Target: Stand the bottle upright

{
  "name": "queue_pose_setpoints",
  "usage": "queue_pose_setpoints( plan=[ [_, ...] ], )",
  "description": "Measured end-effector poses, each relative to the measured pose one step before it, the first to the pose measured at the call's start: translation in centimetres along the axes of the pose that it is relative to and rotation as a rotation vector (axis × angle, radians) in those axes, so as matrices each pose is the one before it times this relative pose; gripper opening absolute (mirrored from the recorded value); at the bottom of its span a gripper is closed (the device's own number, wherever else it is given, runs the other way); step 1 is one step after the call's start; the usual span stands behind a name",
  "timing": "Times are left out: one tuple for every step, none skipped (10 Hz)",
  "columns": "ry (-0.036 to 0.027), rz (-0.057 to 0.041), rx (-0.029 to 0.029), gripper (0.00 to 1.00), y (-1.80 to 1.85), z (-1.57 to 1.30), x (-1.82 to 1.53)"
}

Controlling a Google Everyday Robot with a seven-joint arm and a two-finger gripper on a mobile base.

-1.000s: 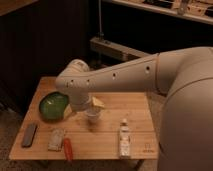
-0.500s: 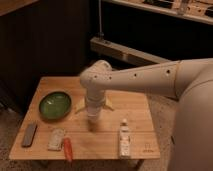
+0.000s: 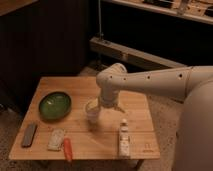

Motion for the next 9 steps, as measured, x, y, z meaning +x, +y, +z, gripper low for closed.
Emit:
queue_pose_setpoints(
  plan=[
    [0.00850,0.02225,0.01145,1.00,-0.970,0.167,-0.154],
    [0.01017,0.02167,0.00827,1.00,-0.955,0.158,-0.126],
    [0.01119,0.02172,0.00918,1.00,-1.030,0.151,-0.171],
    [0.01999,0.01913,0.00155,1.00,-1.035,0.204,-0.161],
    [0.03436,0.01469,-0.00636,1.00,-0.653,0.309,-0.087],
    [0.01635,0.00145,-0.00397,1.00,-0.187,0.123,-0.073],
    [0.03878,-0.01107,-0.01467,1.00,-0.231,0.236,-0.035],
    [0.04299,-0.04091,-0.01612,1.00,-0.302,0.090,-0.093],
    [0.05003,-0.06882,-0.01017,1.00,-0.524,-0.102,-0.156]
  ],
)
